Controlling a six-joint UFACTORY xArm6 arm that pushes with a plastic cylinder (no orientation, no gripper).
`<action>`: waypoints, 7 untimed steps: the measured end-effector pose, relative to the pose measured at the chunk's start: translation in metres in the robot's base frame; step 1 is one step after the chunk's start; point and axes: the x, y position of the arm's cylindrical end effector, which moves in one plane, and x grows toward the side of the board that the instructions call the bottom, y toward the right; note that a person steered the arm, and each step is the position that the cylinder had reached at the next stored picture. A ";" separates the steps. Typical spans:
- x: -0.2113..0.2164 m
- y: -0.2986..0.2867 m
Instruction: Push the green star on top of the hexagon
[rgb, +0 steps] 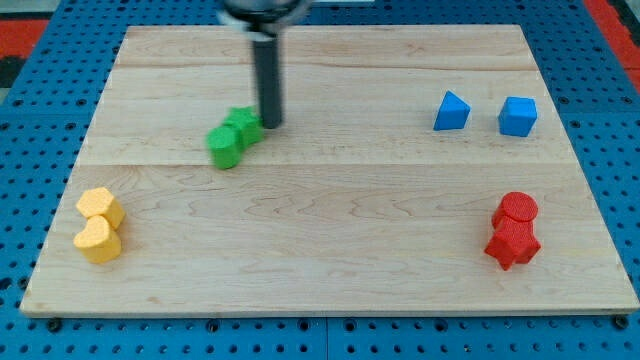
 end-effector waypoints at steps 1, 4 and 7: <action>0.001 -0.050; -0.001 -0.059; 0.045 -0.086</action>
